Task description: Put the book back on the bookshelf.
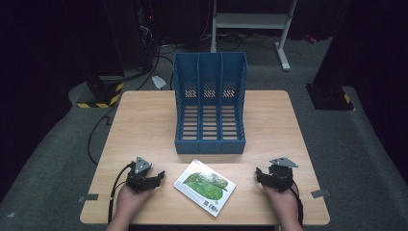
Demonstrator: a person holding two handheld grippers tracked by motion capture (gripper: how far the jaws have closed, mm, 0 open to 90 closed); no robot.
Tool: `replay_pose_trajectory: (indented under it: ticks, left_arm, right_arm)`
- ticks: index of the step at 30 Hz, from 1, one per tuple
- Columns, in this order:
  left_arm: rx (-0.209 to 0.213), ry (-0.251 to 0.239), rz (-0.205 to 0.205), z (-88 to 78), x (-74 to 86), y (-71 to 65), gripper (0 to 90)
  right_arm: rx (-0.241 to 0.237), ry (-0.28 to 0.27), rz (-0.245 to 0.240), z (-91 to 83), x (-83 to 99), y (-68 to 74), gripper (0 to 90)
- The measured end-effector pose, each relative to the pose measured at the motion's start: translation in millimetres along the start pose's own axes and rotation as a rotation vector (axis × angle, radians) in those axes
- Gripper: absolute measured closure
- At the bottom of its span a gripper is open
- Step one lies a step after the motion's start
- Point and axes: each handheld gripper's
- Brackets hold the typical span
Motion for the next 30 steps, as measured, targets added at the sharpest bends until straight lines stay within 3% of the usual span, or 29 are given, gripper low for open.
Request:
replay_pose_trajectory:
  ticks: [8,12,17,23,25,30]
  left_arm:
    - [0.0,0.0,-0.002,0.0,-0.1,-0.1,34.3]
    - [-0.002,0.001,-0.002,-0.1,-0.1,-0.2,34.3]
    - [-0.003,-0.002,-0.005,-0.5,0.3,-0.7,35.4]
    - [-0.014,-0.011,0.038,-1.8,0.9,-5.9,42.4]
    - [0.017,-0.009,0.012,-0.8,0.5,-7.8,43.9]
    - [0.047,-0.003,0.054,2.6,-3.0,-22.8,47.0]
  right_arm:
    - [-0.043,0.005,-0.037,-7.9,2.0,4.3,30.5]
    - [-0.111,-0.013,-0.033,-15.8,4.8,11.2,34.5]
    - [-0.174,-0.001,-0.065,-23.4,9.7,25.7,36.4]
    - [-0.202,-0.023,-0.104,-33.1,9.6,41.7,40.0]
    - [-0.217,-0.021,-0.123,-33.7,10.2,45.1,41.6]
    - [-0.249,0.005,-0.121,-33.7,10.7,50.0,45.1]
Point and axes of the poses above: each handheld gripper's, and its own axes: z roughly forward along the jaws, x roughly out of its underside, y roughly to its left, and after that the axes turned 5 degrees about x, right-handed
